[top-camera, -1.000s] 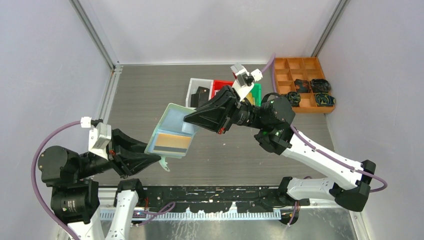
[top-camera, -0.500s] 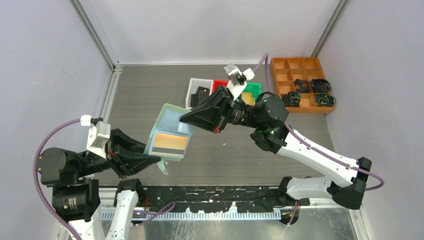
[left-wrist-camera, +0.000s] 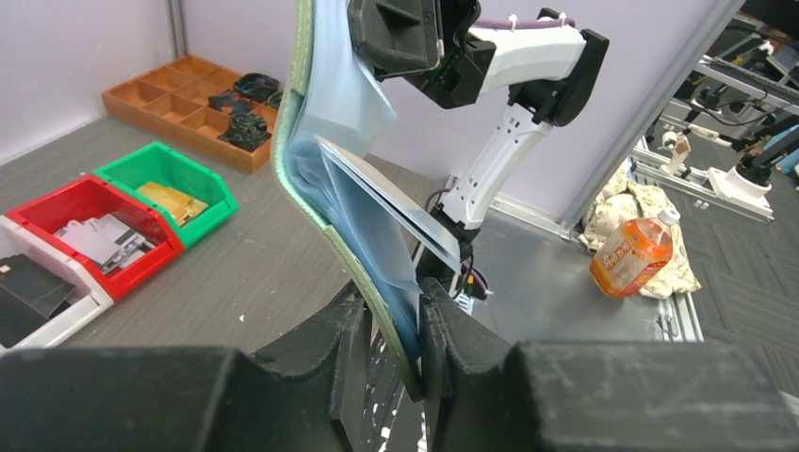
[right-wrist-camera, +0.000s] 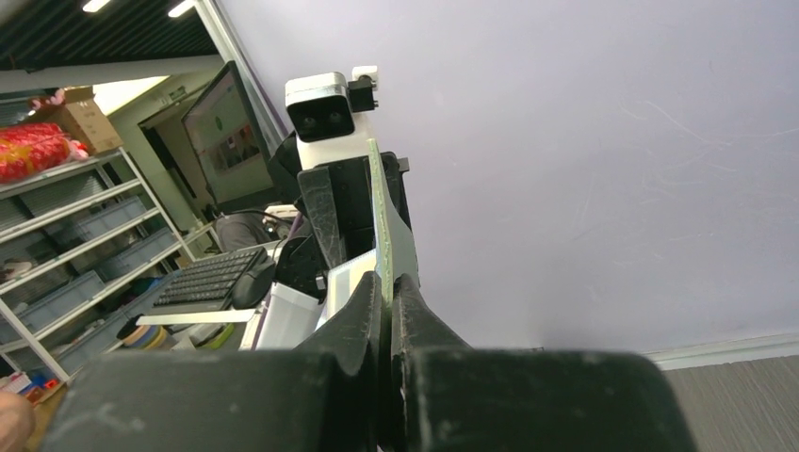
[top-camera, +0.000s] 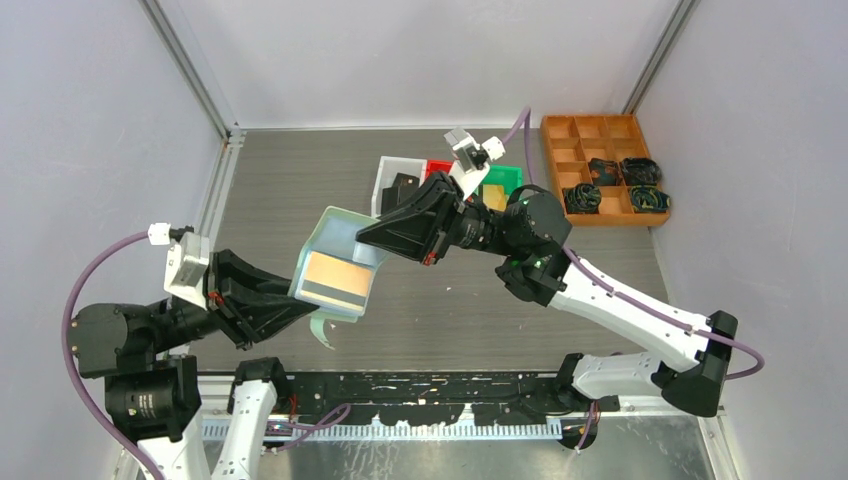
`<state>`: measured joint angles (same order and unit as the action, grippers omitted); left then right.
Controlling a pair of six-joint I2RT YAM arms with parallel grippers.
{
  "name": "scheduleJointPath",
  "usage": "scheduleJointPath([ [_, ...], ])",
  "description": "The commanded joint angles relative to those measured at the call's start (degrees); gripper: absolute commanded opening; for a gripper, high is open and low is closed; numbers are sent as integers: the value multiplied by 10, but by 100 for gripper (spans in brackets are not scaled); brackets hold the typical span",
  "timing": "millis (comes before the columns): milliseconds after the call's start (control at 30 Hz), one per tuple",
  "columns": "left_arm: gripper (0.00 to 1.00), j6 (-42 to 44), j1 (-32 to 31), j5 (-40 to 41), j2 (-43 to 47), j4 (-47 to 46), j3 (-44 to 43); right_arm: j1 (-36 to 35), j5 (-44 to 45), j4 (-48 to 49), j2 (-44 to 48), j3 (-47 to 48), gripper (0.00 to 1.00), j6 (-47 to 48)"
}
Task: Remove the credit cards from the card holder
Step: Remove the credit card from the card holder.
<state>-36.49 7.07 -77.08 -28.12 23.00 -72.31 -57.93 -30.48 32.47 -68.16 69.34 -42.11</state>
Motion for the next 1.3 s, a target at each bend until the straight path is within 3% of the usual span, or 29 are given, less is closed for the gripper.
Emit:
scheduleJointPath([
  [0,25,-35,-1,51,-12,-54,4,-1,-7,58,-9,-7,1,-29],
  [300,26,-39,-1,92,-13,-54,19,-1,-17,80,-26,-18,1,-50],
  [467,25,-22,0,128,-11,-38,29,-2,-27,145,-49,-35,1,-99],
  [633,17,32,0,176,-11,17,26,-2,-27,178,-68,-44,1,-126],
  [733,7,46,-1,178,-12,23,32,-2,-25,207,-87,-49,2,-143],
  [800,0,80,0,191,-16,47,28,-2,-18,222,-101,-55,17,-152],
  [867,0,138,-1,217,-28,104,7,2,-12,226,-111,-69,43,-151],
  [1000,0,330,0,330,-103,331,-83,24,-1,177,-121,-88,89,-98],
  [1133,0,519,0,463,-195,513,-158,58,43,99,-109,-110,99,-36],
  [1267,0,589,-1,513,-225,564,-180,76,77,-4,-105,-101,100,38],
])
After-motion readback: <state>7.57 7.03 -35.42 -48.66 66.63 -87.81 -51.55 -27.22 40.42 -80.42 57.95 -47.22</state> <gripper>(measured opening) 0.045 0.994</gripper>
